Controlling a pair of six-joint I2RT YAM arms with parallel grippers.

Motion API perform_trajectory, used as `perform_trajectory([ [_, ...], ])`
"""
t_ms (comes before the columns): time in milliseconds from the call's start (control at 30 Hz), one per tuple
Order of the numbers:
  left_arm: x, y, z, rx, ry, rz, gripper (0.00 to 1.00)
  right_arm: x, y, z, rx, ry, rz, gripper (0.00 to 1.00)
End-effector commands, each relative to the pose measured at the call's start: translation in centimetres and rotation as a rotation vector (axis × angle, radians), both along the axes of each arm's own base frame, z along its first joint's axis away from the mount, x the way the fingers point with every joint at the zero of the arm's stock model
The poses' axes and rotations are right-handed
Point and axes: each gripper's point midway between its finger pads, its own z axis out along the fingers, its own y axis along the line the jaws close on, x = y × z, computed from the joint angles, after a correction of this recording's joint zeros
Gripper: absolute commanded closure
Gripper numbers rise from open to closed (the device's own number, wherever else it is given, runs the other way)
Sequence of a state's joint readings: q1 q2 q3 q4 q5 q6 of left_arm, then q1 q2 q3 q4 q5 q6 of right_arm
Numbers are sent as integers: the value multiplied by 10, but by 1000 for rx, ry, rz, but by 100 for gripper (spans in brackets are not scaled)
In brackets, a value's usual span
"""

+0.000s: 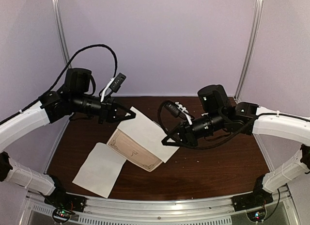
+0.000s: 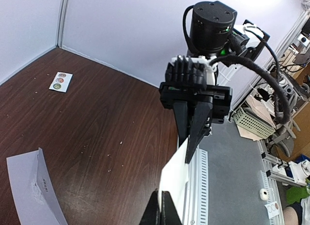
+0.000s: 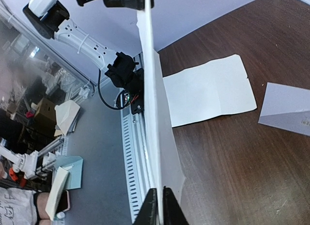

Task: Place the letter into the envelope and seal it

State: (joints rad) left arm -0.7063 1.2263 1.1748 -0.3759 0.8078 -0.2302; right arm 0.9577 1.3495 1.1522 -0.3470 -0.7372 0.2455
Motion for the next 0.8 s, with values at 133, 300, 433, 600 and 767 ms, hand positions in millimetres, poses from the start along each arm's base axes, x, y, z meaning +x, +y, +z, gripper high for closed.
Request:
perform_trajectory([
  [133, 5, -1, 19, -24, -72, 17, 100, -2, -7, 4, 18, -1, -25, 100],
  [300, 4, 2, 23, -29, -84, 23, 100, -4, -12, -2, 3, 11, -31, 76],
  [433, 3, 3, 23, -25, -87, 27, 100, -5, -14, -6, -3, 19, -39, 85],
  [600, 4, 6, 23, -16, -98, 42, 100, -4, -18, -10, -11, 18, -58, 100],
  [767, 1, 6, 23, -15, -94, 26, 100, -5, -18, -3, 12, 10, -56, 99],
])
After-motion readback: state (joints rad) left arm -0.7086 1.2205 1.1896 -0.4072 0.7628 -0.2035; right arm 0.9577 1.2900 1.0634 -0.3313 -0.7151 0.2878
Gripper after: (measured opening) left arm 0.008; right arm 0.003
